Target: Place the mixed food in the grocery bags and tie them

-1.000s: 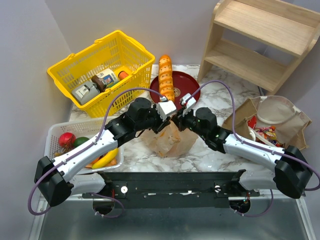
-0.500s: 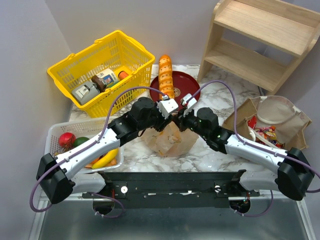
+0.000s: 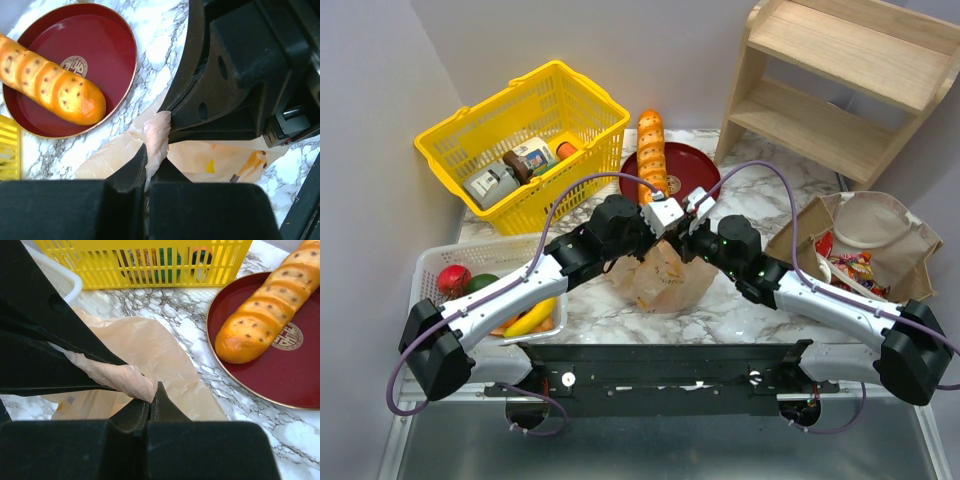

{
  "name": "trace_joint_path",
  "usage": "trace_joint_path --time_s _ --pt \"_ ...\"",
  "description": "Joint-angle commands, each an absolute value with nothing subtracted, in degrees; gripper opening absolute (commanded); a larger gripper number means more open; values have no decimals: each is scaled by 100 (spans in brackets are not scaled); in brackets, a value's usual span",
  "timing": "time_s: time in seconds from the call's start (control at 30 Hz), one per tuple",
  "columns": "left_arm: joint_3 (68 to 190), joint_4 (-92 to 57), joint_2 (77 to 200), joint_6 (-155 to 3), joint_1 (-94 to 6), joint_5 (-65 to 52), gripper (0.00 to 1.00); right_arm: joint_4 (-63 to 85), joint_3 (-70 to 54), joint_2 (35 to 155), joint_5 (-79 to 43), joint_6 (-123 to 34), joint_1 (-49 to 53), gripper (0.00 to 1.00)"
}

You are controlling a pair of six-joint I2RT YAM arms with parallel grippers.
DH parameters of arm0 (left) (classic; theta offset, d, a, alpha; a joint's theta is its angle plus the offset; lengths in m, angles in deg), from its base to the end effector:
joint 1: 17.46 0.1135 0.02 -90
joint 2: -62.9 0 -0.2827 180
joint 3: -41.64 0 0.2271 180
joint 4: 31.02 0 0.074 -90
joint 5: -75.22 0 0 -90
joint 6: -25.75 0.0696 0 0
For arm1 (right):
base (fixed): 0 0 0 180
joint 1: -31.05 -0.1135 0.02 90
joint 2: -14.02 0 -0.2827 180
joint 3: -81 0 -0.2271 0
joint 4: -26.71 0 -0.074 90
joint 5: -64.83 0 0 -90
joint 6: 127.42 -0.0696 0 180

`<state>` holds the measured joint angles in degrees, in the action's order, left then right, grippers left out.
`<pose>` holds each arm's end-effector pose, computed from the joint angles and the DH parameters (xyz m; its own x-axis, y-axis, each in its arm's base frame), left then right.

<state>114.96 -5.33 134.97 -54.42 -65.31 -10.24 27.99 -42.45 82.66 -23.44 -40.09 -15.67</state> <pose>0.1909 -0.2191 0.3281 -0.1391 0.4073 -0.9026 0.8233 0.5541 0.1232 0.1905 0.2054 0.3023 -0.1633 -0.1055 -0.9809 -0.7412 0.6693 0.0514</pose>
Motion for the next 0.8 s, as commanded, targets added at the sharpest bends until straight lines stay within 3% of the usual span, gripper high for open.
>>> trace_joint_path --time_s 0.0,0.13,0.17,0.23,0.27,0.3,0.37,0.4,0.53,0.63,0.77 --pt "11637 -911 13524 -5274 -6501 -1364 0 2739 -4290 8064 -2175 -3944 -1632 1" --pt "11602 -902 13515 -5116 -6509 -1399 0 2572 -4290 8002 -2227 -3882 -1641 1" --pt "11559 -911 13515 -5063 -6509 -1399 0 2458 -4290 7967 -2219 -3882 -1632 6" --pt "11480 -955 13488 -4897 -6536 -1434 0 2317 -4273 7775 -2184 -3943 -1632 22" --pt "11383 -1007 13471 -4834 -6562 -1434 0 2125 -4273 7687 -2175 -3987 -1641 40" --pt "11356 -1017 13445 -4773 -6580 -1434 0 2028 -4273 7547 -2149 -4014 -1641 51" --pt "11269 -1078 13409 -4658 -6615 -1625 0 1721 -4264 7160 -2131 -4110 -1632 68" --pt "11260 -1096 13392 -4632 -6624 -1619 0 1589 -4246 7054 -2183 -4154 -1623 71" --pt "11259 -1122 13383 -4570 -6667 -1671 0 1157 -4193 6702 -2070 -4312 -1317 72" --pt "11233 -1148 13357 -4509 -6711 -1645 0 1165 -4246 6613 -1430 -4479 -634 66" --pt "11180 -1105 13277 -4403 -6799 -1636 0 1525 -4132 6937 -366 -4796 353 51"
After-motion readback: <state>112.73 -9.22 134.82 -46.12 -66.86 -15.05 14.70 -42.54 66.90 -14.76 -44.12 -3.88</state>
